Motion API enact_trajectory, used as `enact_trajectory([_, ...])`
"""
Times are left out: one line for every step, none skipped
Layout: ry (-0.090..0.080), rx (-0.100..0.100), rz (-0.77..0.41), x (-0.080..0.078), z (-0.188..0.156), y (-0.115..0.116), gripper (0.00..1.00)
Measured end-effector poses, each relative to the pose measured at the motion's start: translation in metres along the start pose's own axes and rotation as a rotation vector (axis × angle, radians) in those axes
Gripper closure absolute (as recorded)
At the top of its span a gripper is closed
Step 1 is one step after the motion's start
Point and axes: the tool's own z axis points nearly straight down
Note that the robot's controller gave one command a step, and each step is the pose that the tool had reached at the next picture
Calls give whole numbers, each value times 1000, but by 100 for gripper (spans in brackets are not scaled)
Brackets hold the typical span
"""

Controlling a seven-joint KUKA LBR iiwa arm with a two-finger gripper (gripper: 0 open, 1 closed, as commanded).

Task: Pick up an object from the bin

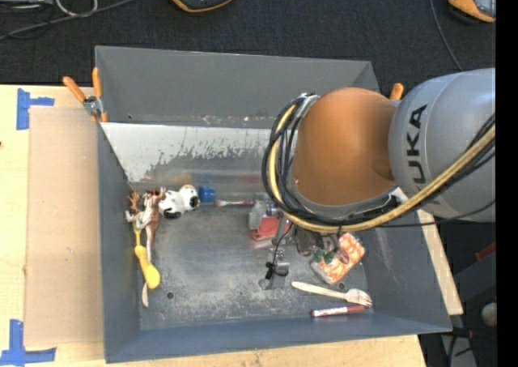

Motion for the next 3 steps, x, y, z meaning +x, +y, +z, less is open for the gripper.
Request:
enact_trajectory([-7, -1, 4, -2, -4, -1, 0])
enact_trajectory([-14, 0, -260, 4, 49, -3, 0])
enact_trajectory([-14, 0, -241, -64, 130, -51, 0])
